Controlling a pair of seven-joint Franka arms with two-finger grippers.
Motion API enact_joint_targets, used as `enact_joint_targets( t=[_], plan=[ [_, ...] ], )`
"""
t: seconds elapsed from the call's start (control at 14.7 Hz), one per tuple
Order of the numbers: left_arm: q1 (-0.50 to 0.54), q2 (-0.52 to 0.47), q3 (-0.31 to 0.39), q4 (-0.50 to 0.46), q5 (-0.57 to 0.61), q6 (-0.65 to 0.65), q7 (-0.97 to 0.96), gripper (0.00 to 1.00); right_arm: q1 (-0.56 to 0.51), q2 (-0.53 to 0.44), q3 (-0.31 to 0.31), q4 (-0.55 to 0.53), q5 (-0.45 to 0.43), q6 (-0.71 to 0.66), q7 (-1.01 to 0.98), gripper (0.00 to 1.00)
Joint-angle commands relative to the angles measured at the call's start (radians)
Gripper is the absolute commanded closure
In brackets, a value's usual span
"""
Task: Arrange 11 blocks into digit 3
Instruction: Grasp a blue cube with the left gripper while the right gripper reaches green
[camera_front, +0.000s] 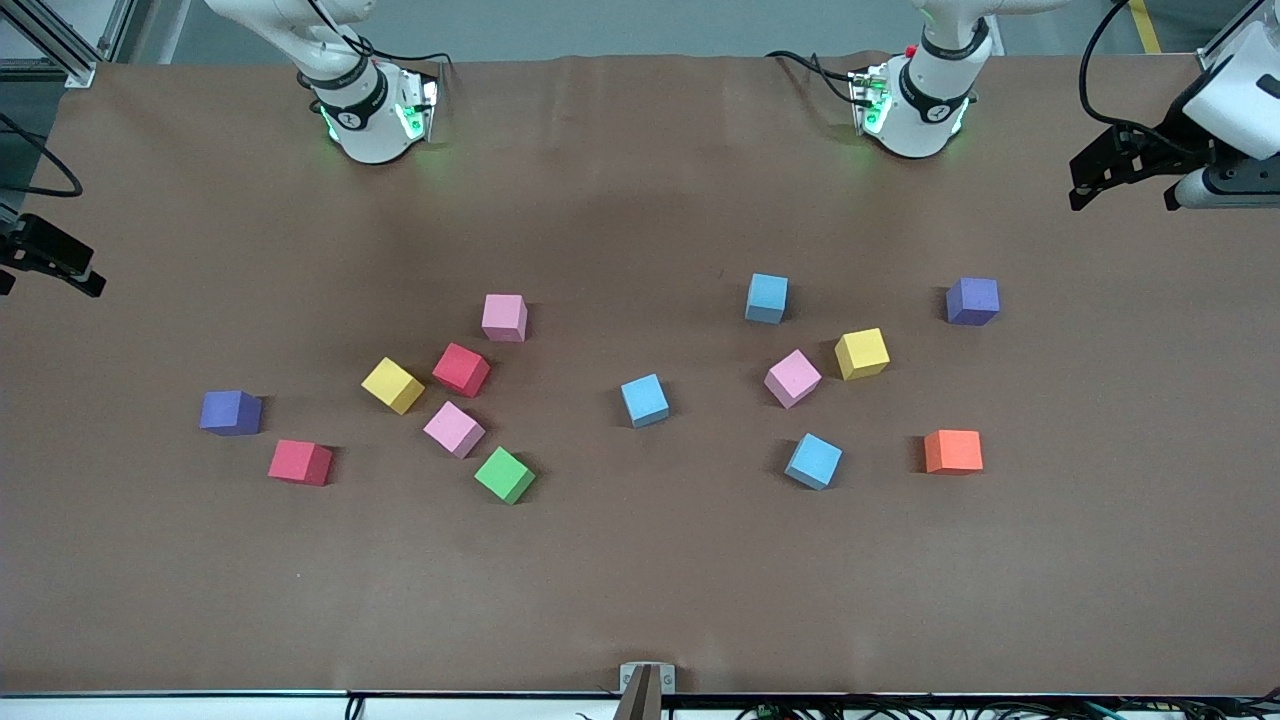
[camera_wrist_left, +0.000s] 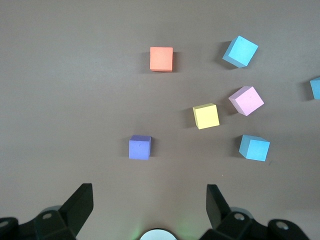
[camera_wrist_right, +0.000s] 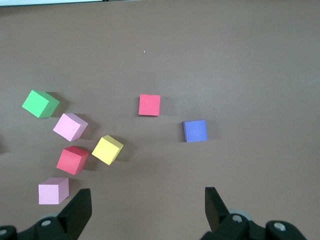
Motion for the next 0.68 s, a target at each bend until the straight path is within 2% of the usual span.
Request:
enact_joint_targets(
  t=[0.0,0.14,0.27,0.48,0.61],
  plan=[
    [-0.004,0.006,-0.012,0.028,0.019,-0.023,0.011,0.0,0.008,-0.016,-0.001,-0.003,-0.009,-0.009,0.018,0.0],
    [0.001,0.043,-0.015,0.065,0.019,-0.025,0.011,0.0,0.031,-0.016,-0.005,-0.003,-0.01,-0.009,0.016,0.0],
    [-0.008,0.119,-0.016,0.117,0.019,-0.025,0.009,0.0,0.031,-0.016,-0.007,-0.003,-0.009,-0.007,0.019,0.0],
    [-0.034,0.189,-0.065,0.065,0.018,0.006,-0.023,0.0,0.038,-0.011,-0.004,-0.008,-0.009,-0.013,0.012,0.0],
    [-0.034,0.19,-0.125,-0.045,0.016,0.142,-0.107,0.0,0.05,0.024,-0.001,-0.007,-0.006,-0.004,0.019,0.0]
  ],
)
